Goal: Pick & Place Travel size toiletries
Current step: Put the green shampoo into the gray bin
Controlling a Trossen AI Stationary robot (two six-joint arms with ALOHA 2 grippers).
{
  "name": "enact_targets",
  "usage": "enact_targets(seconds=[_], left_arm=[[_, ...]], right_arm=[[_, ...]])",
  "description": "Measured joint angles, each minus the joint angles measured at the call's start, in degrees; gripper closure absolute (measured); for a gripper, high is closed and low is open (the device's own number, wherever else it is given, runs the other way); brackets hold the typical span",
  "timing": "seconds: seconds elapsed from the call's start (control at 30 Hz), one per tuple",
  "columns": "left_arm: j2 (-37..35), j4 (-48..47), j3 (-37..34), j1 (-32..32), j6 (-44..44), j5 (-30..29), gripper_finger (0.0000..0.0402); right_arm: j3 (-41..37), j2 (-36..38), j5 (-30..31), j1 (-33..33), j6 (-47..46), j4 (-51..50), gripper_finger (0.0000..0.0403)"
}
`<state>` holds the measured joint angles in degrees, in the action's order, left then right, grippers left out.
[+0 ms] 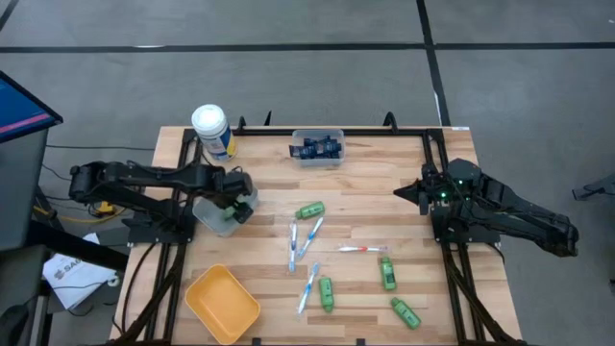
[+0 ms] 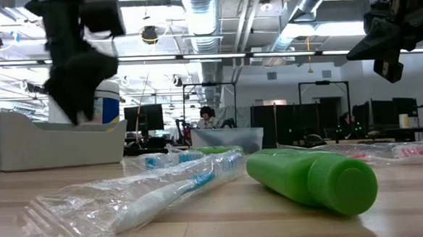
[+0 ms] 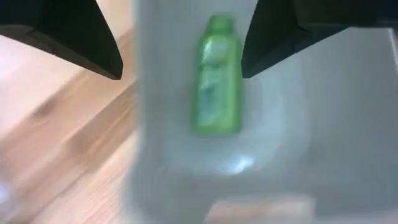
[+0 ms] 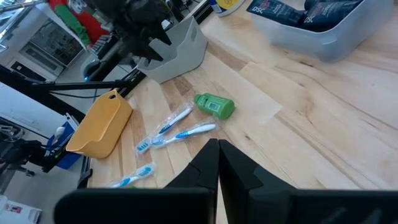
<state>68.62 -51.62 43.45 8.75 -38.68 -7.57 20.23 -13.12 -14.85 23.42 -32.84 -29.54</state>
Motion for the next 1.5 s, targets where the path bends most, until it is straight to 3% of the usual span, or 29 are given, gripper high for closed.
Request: enact_targets(seconds=[0.13, 0.33, 0.5, 0.7, 1.07, 1.5], left_arm=[[-0.3, 5.5, 4.4, 0.0, 5.5, -1.5, 0.0075], [1.4, 25.8, 5.5, 0.4, 14.3, -1.8, 0.0092], [9.0, 38.1, 5.4, 1.5, 20.4, -1.7, 0.0097], [20.3, 54.6, 5.4, 0.7, 24.1, 3.4, 0.0098], [33.1, 64.2, 5.3, -3.0, 29.6, 3.6, 0.0098], [39.3, 64.8, 5.3, -5.1, 29.5, 0.7, 0.0102]], right_arm=[[0.0, 0.0, 0.0, 0.0, 0.3, 0.0, 0.0401], [0.0, 0.0, 0.0, 0.0, 0.4, 0.0, 0.0401], [0.0, 0.0, 0.0, 0.0, 0.4, 0.0, 0.0401], [0.0, 0.0, 0.0, 0.0, 0.3, 0.0, 0.0401], [0.0, 0.0, 0.0, 0.0, 0.4, -0.1, 0.0401], [0.0, 0.0, -0.1, -0.1, 0.4, -2.0, 0.0401]])
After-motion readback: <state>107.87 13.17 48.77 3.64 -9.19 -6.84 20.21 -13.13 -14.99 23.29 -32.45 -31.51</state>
